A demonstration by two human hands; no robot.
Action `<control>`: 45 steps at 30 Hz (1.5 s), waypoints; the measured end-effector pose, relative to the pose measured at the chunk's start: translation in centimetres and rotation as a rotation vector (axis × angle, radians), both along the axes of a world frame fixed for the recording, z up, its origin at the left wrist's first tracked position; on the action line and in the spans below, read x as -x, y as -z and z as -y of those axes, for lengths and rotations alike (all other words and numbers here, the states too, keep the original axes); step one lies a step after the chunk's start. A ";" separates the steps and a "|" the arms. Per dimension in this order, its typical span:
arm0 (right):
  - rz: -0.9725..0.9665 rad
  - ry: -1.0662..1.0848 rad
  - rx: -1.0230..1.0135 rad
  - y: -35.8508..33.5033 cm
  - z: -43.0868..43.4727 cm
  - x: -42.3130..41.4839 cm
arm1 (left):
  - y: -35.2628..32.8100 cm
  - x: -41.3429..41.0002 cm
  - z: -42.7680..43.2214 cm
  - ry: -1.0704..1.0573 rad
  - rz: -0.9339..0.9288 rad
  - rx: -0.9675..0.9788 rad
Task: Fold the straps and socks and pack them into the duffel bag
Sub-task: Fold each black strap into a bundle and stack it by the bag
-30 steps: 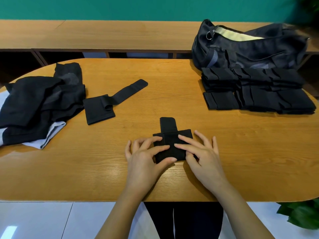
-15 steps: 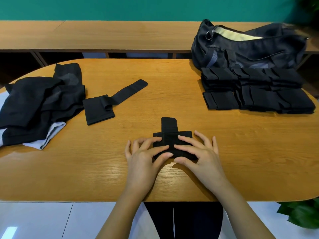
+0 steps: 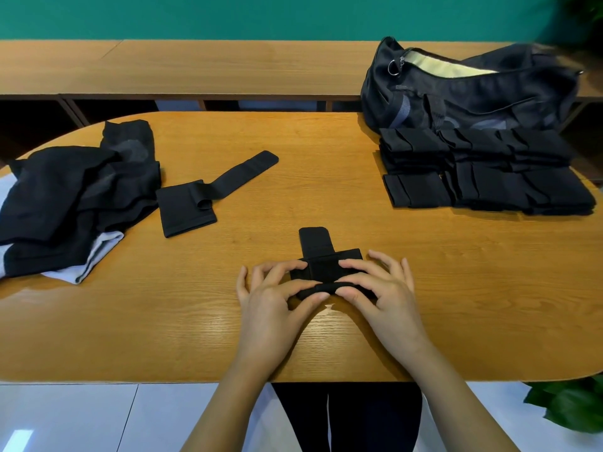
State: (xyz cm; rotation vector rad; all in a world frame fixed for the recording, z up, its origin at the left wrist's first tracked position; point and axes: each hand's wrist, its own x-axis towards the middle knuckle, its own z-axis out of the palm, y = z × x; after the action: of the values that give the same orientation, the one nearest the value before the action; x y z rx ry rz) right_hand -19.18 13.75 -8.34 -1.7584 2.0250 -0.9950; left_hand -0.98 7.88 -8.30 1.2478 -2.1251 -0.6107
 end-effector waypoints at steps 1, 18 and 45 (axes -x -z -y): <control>-0.008 -0.011 -0.001 0.0 0.0 0.0 | 0.0 0.0 0.0 -0.006 -0.010 0.000; -0.005 -0.016 0.038 0.1 0.0 0.0 | 0.0 -0.1 0.1 0.008 -0.013 0.007; -0.035 0.007 0.075 0.2 0.0 0.1 | -0.3 0.1 -0.1 0.003 -0.075 0.007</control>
State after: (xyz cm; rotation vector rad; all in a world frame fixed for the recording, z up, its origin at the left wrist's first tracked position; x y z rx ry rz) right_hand -19.28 13.76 -8.53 -1.8204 2.0414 -1.0626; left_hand -1.05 8.00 -7.98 1.1997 -2.0659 -0.6409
